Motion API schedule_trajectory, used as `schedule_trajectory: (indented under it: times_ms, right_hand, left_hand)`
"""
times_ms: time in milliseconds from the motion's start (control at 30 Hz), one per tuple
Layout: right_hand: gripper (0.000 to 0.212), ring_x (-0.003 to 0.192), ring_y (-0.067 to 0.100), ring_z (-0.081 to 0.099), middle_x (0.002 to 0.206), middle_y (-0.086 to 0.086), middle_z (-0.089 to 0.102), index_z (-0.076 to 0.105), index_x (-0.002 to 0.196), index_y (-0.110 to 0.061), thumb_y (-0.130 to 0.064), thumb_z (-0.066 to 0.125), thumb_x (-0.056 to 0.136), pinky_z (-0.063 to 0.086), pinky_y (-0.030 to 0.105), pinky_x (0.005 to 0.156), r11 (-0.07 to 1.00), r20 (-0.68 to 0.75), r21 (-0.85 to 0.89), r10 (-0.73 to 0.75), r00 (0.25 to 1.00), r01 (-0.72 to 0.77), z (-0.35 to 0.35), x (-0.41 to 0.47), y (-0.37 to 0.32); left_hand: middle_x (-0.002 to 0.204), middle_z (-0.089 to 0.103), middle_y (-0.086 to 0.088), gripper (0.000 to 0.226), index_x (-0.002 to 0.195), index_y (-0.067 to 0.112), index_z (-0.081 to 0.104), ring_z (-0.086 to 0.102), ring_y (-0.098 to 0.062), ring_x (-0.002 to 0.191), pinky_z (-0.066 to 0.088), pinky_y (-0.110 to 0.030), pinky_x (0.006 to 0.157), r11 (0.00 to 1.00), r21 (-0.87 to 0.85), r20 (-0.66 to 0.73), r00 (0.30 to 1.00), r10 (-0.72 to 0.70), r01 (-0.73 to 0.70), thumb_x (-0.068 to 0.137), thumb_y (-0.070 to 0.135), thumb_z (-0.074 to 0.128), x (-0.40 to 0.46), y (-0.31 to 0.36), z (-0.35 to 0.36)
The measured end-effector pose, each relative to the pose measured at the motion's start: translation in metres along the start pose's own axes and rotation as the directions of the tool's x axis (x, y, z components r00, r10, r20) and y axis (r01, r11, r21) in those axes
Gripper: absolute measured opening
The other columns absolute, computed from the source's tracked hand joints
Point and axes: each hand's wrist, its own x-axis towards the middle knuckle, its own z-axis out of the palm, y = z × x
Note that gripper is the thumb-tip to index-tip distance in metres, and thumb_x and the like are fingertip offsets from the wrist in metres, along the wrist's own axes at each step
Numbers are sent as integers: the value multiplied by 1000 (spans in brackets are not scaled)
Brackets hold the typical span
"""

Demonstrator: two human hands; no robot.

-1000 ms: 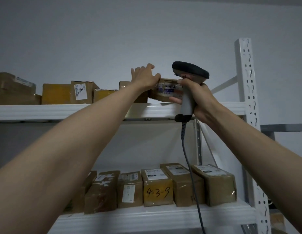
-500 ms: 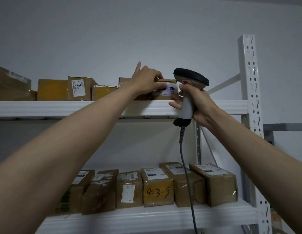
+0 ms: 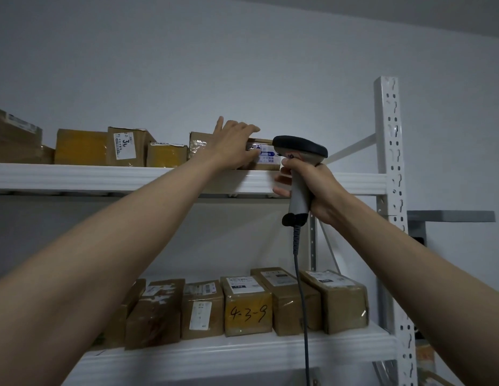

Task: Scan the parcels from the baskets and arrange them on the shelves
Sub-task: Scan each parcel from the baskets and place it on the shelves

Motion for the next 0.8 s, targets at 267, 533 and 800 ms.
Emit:
schedule_trajectory:
  times_ms: [267,533,800]
  right_hand:
    - [24,93,24,68,106,14,63,66,118,-8,-15,67,95,63,33,65,987,-43,-155,31,999,-38,-7,-45,-8]
    - [15,59,14,60,89,11,63,66,108,-12,-18,67,94,56,28,55,953,-67,-233,185,980,-196,-37,-131,11]
    - [19,57,13,57,75,1,63,57,106,-9,-19,67,94,53,27,58,880,-92,-210,415,905,-425,-81,-271,80]
  left_hand:
    - [134,53,-11,38,127,16,58,48,-28,123,38,-39,102,982,-184,-279,960,-9,-44,95,35,61,-41,18,-15]
    - [119,53,-8,23,111,12,60,50,-22,112,35,-30,93,931,-365,-280,956,-93,-17,93,26,58,-145,83,7]
    - [101,59,-14,30,104,4,60,51,-18,86,42,-35,78,835,-549,-29,997,-74,46,94,26,43,-316,170,61]
